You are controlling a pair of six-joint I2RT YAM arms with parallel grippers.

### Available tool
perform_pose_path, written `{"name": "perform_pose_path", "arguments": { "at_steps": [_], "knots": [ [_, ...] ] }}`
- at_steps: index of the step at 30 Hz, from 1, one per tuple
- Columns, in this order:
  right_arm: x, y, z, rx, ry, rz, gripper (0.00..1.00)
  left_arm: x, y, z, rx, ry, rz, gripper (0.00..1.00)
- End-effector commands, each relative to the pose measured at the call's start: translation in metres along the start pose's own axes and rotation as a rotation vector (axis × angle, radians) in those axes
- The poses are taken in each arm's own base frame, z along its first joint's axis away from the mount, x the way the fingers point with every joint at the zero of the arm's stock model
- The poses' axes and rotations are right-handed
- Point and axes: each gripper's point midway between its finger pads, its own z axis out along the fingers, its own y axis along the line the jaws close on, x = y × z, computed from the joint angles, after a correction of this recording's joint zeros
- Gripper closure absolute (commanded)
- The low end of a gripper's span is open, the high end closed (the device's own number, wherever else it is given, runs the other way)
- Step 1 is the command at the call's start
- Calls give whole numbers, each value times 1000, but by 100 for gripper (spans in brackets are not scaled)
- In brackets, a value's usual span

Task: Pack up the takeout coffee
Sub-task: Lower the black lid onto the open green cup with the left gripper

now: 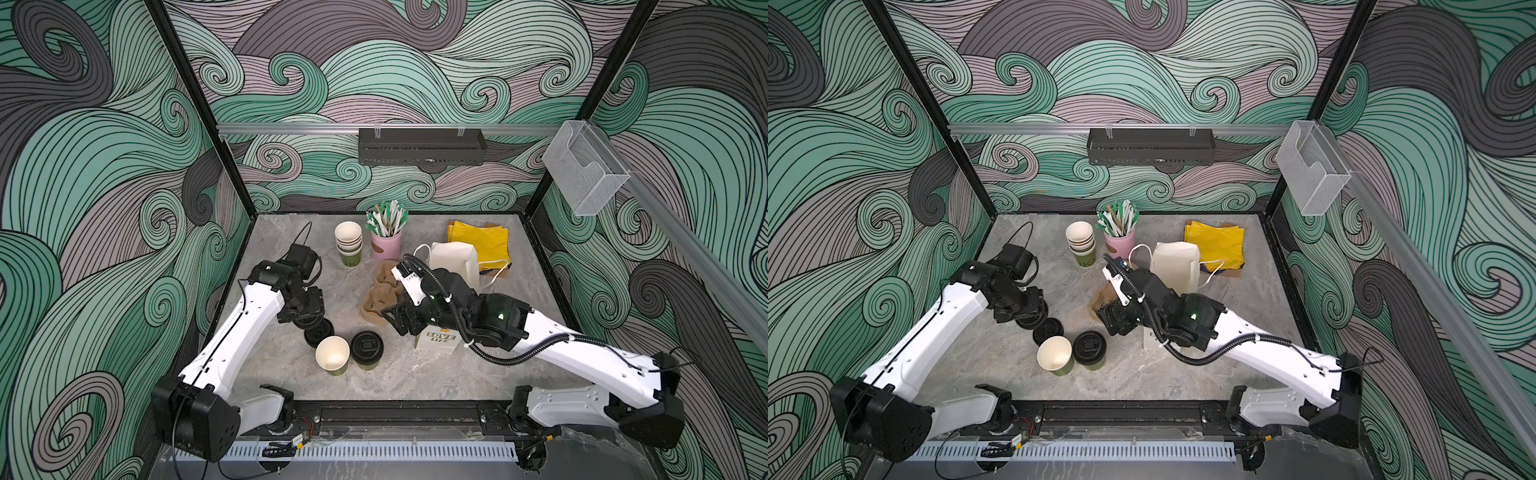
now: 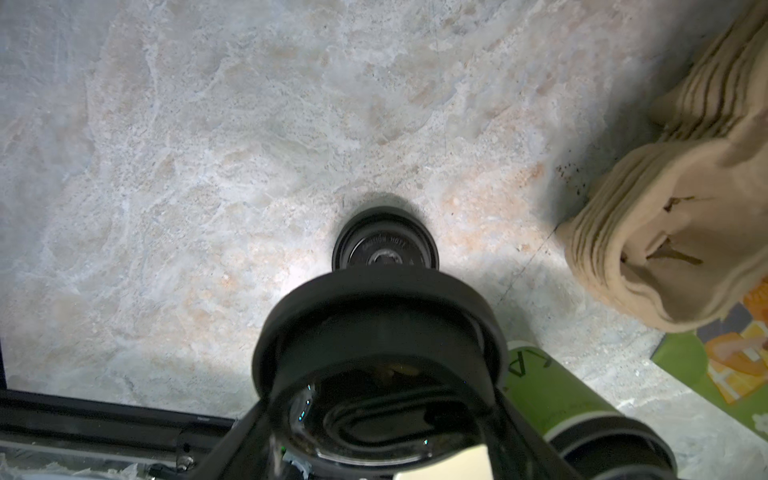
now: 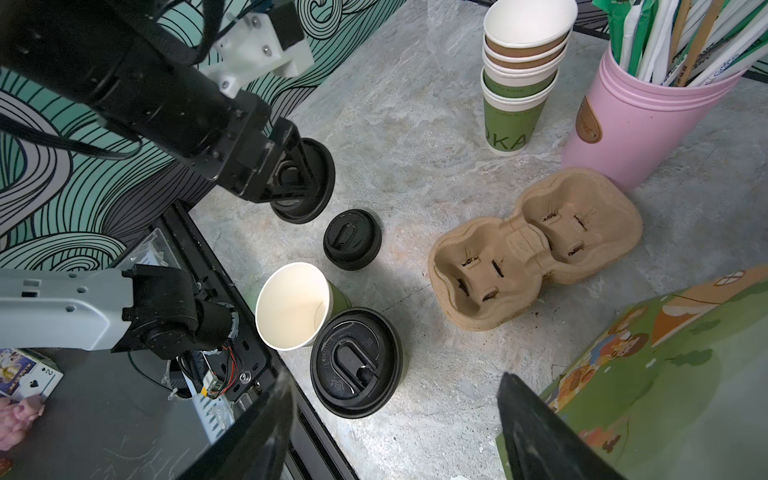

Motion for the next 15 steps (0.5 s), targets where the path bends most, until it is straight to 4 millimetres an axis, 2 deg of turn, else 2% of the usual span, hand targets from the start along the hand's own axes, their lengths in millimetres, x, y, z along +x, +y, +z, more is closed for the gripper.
{"name": "perform_pose_path", "arguments": {
  "at_steps": [1,7,12,15],
  "knots": [
    [1,-7,-1,19,-16,26,22,29,2,-20,46,68,1,31],
    [2,-6,4,12,-13,19,22,55,3,-48,86,65,-24,32],
    [-2,-4,5,7,-15,2,22,76,4,-56,47,96,-4,33],
    [-3,-3,7,1,-3,-6,22,86,-5,-56,50,112,19,33]
  ]
}}
